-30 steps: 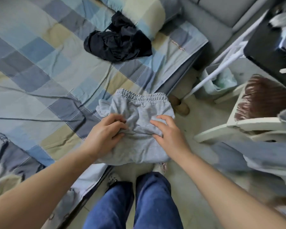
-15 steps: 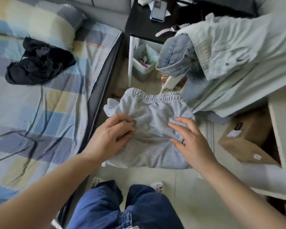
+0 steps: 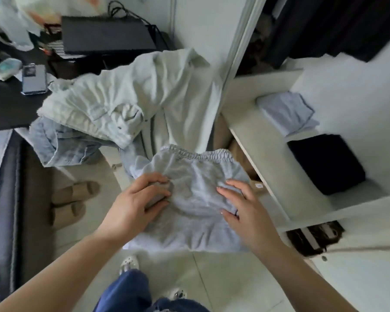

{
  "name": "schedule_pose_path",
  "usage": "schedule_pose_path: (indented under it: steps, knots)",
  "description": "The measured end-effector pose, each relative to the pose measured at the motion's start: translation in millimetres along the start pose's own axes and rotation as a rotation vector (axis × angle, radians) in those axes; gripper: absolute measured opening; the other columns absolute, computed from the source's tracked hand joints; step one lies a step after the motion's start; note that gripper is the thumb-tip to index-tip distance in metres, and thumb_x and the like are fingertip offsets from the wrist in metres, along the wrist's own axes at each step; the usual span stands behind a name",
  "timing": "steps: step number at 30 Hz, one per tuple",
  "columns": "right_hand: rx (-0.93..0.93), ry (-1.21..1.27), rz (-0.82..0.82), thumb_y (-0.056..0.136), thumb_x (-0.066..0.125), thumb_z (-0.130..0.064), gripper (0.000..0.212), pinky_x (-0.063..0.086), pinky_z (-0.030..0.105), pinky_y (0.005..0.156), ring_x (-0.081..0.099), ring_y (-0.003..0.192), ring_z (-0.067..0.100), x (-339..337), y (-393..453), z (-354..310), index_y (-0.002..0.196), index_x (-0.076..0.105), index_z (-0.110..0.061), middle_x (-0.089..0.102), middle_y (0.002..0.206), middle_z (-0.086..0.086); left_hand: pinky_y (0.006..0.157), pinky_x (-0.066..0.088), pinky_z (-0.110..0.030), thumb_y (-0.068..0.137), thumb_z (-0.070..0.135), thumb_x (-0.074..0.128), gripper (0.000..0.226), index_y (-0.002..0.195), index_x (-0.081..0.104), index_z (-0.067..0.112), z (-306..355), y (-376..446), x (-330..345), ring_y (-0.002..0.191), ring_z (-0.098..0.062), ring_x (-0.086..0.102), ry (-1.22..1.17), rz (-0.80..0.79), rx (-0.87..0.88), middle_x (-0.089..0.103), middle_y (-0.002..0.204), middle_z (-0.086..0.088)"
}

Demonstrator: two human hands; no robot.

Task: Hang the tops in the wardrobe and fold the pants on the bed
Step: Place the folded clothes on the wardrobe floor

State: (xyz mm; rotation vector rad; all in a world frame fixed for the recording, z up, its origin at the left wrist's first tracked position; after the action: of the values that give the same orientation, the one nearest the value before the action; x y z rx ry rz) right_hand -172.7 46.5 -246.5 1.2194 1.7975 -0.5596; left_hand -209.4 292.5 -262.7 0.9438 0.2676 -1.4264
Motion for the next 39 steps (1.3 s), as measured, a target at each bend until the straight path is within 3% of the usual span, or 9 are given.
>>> schedule_pose_path:
  steps: [7, 11, 17, 20, 25, 29, 33, 37, 39]
  knots:
    - [0.305, -0.004, 0.117, 0.084, 0.069, -0.02, 0.045, 0.038, 0.013, 0.084, 0.036, 0.105, -0.016, -22, 41, 63, 0.127, 0.058, -0.028, 0.03, 0.13, -0.028, 0.088, 0.048, -0.022, 0.081, 0.025, 0.071, 0.017, 0.097, 0.068, 0.02, -16, 124, 53, 0.106, 0.0, 0.056, -0.077, -0.147, 0.114, 0.056, 0.121, 0.01]
    - [0.492, -0.045, 0.283, 0.084, 0.07, -0.02, 0.046, 0.042, 0.013, 0.079, 0.034, 0.106, -0.018, -35, 68, 85, 0.127, 0.058, -0.029, 0.029, 0.133, -0.027, 0.08, 0.051, -0.021, 0.077, 0.011, 0.077, 0.029, 0.094, 0.063, 0.029, -25, 197, 86, 0.107, 0.006, 0.054, -0.155, -0.22, 0.13, 0.055, 0.124, 0.016]
    - [0.72, -0.105, 0.448, 0.082, 0.073, -0.022, 0.044, 0.047, 0.014, 0.078, 0.025, 0.11, -0.021, -52, 95, 115, 0.124, 0.061, -0.028, 0.034, 0.139, -0.021, 0.088, 0.047, -0.019, 0.078, 0.007, 0.075, 0.023, 0.096, 0.068, 0.018, -23, 287, 148, 0.109, 0.001, 0.054, -0.265, -0.336, 0.22, 0.054, 0.124, 0.014]
    - [0.761, -0.129, 0.541, 0.076, 0.078, -0.016, 0.044, 0.044, 0.013, 0.085, 0.022, 0.115, -0.022, -59, 106, 131, 0.117, 0.065, -0.024, 0.035, 0.138, -0.018, 0.086, 0.047, -0.019, 0.079, 0.006, 0.074, 0.023, 0.099, 0.07, 0.016, -16, 313, 172, 0.111, -0.001, 0.054, -0.245, -0.332, 0.266, 0.055, 0.127, 0.01]
    - [0.8, -0.077, 0.603, 0.074, 0.076, -0.002, 0.041, 0.019, -0.01, 0.092, 0.012, 0.128, -0.023, -66, 127, 177, 0.109, 0.065, -0.022, 0.027, 0.147, -0.015, 0.078, 0.053, -0.023, 0.079, 0.001, 0.072, 0.02, 0.097, 0.071, 0.011, -6, 353, 211, 0.105, -0.014, 0.063, -0.212, -0.35, 0.393, 0.058, 0.127, -0.002]
    - [0.86, -0.001, 0.604, 0.079, 0.07, -0.005, 0.037, 0.033, 0.002, 0.089, 0.019, 0.135, -0.008, -68, 148, 231, 0.108, 0.06, -0.027, 0.006, 0.15, -0.024, 0.072, 0.053, -0.022, 0.076, -0.007, 0.071, 0.027, 0.096, 0.071, 0.011, -11, 394, 250, 0.104, -0.017, 0.065, -0.16, -0.414, 0.455, 0.057, 0.128, -0.003]
    - [0.905, 0.076, 0.572, 0.083, 0.065, -0.006, 0.037, 0.032, 0.01, 0.096, 0.021, 0.138, 0.0, -67, 179, 294, 0.116, 0.059, -0.024, 0.009, 0.154, -0.016, 0.067, 0.054, -0.025, 0.076, -0.01, 0.067, 0.03, 0.094, 0.07, 0.013, -19, 443, 308, 0.092, -0.018, 0.068, -0.072, -0.523, 0.417, 0.056, 0.13, 0.001]
    - [0.87, 0.156, 0.581, 0.084, 0.063, -0.002, 0.037, 0.022, -0.009, 0.081, -0.005, 0.124, -0.032, -71, 208, 362, 0.112, 0.058, -0.025, 0.007, 0.154, -0.015, 0.063, 0.056, -0.029, 0.075, 0.003, 0.046, 0.031, 0.093, 0.069, 0.016, -22, 505, 365, 0.081, -0.022, 0.07, 0.001, -0.574, 0.525, 0.058, 0.129, 0.002]
    - [0.87, 0.162, 0.597, 0.084, 0.063, -0.001, 0.037, 0.021, -0.008, 0.083, -0.008, 0.12, -0.033, -79, 225, 399, 0.112, 0.058, -0.024, 0.007, 0.152, -0.017, 0.063, 0.056, -0.03, 0.071, -0.007, 0.058, 0.034, 0.092, 0.069, 0.017, -21, 537, 392, 0.082, -0.02, 0.07, 0.038, -0.591, 0.589, 0.058, 0.13, 0.002]
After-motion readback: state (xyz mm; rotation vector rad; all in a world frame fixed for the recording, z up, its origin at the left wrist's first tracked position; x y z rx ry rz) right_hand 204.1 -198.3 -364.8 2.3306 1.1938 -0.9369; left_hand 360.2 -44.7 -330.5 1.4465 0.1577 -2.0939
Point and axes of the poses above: each hand's wrist, its own y-axis towards the middle knuckle, its own x-axis out of the palm, z = x × y, the point moved 4 cm from there along y, towards the middle knuckle
